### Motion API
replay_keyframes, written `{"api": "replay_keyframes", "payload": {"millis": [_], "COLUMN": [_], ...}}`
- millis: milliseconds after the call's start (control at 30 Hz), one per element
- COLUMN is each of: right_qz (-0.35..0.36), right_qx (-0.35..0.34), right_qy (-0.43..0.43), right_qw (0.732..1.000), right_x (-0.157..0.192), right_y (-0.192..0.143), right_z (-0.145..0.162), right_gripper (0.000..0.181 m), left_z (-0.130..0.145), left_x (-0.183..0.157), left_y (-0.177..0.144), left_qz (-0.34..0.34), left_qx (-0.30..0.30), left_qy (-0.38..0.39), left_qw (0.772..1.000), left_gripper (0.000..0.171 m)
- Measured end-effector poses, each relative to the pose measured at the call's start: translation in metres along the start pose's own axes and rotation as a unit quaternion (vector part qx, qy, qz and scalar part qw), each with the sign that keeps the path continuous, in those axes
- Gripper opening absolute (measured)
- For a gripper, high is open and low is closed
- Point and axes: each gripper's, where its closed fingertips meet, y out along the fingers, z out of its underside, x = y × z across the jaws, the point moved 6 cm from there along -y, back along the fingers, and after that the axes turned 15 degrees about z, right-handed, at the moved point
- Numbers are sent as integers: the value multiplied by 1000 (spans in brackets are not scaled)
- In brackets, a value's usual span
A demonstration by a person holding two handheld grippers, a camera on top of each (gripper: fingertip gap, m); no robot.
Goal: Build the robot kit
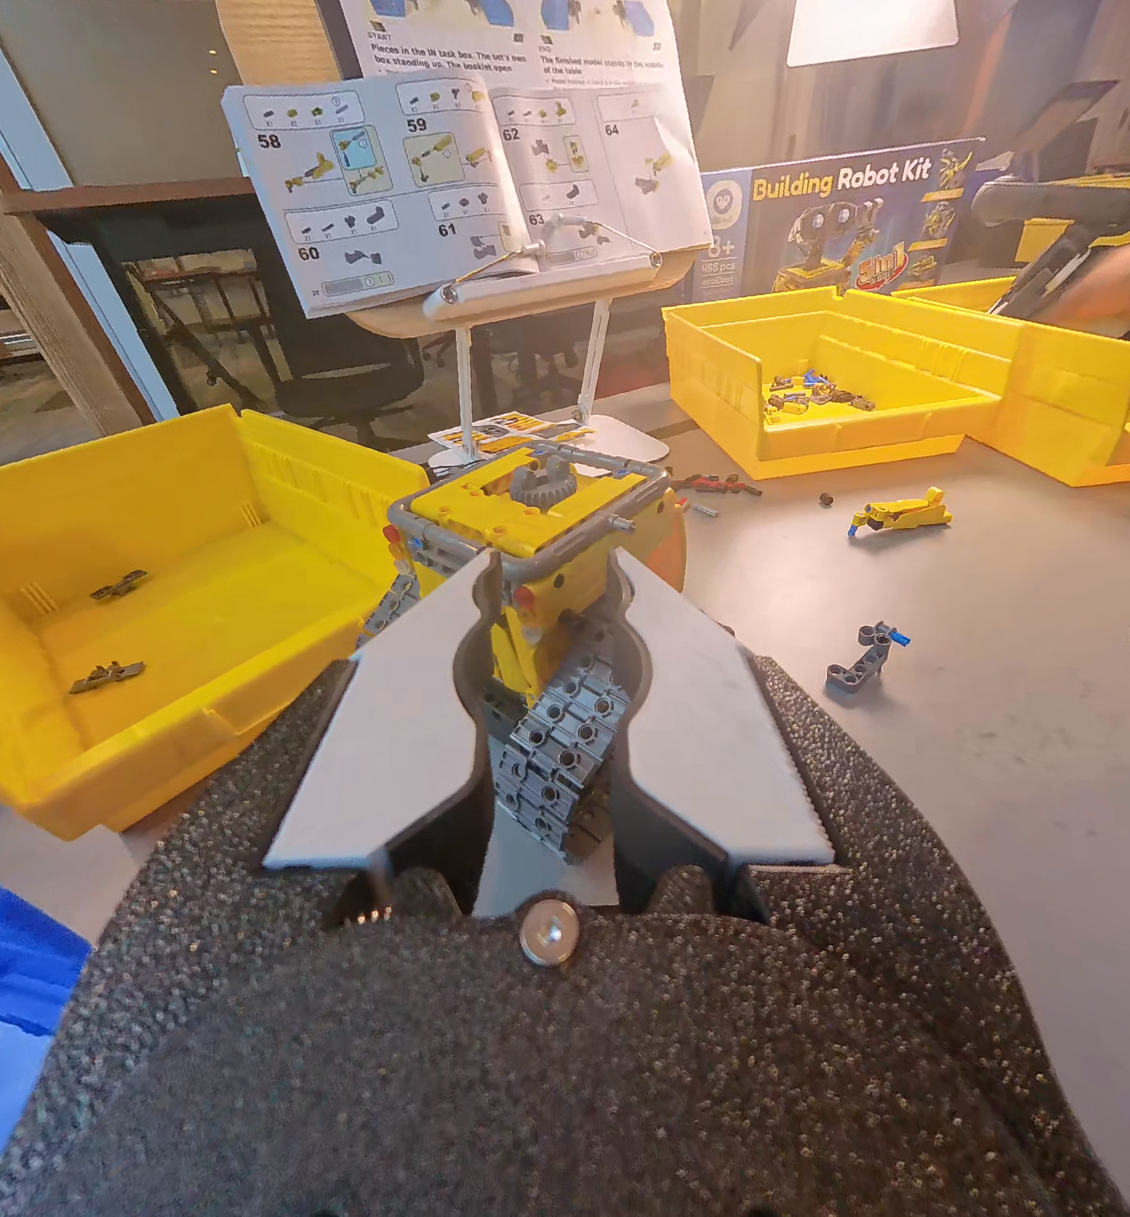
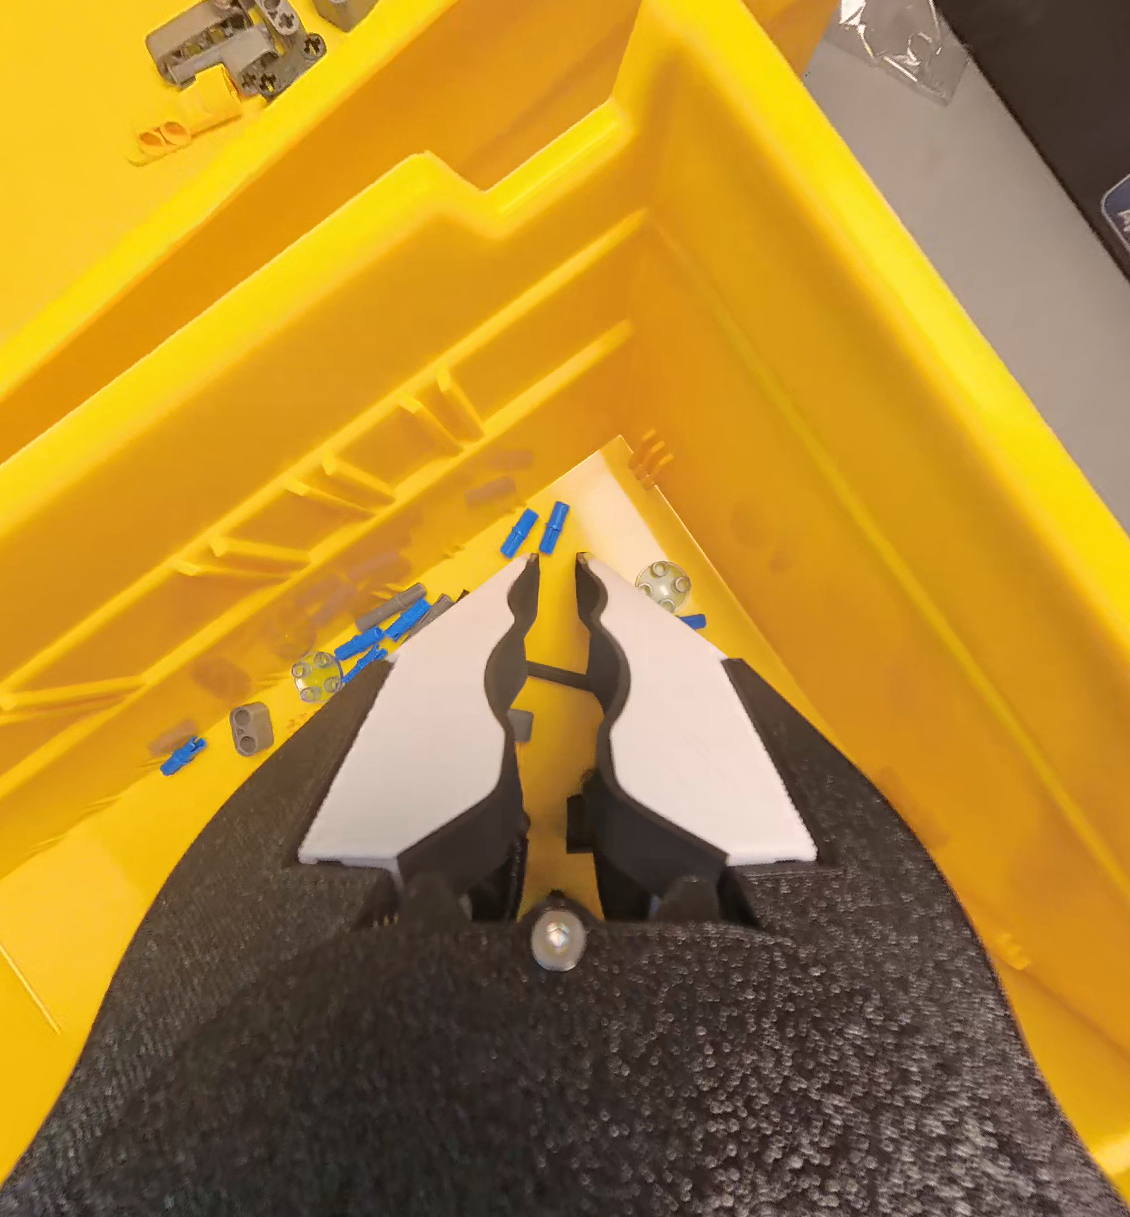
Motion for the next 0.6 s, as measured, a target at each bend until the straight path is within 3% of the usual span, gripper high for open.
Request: {"api": "replay_keyframes", "payload": {"millis": [467, 600], "right_qz": [5, 6], "right_qx": [-25, -43], "right_qy": [-28, -54], "right_qw": [999, 998], "right_x": [4, 9], "right_y": [6, 8], "right_z": [-9, -12], "right_gripper": [13, 3], "left_z": [1, 1], "left_x": [-5, -5], "left_y": [2, 2], "left_qz": [0, 0], "left_qx": [2, 2], "left_qy": [6, 8], "left_qw": [1000, 1000], "left_gripper": [28, 28]}}
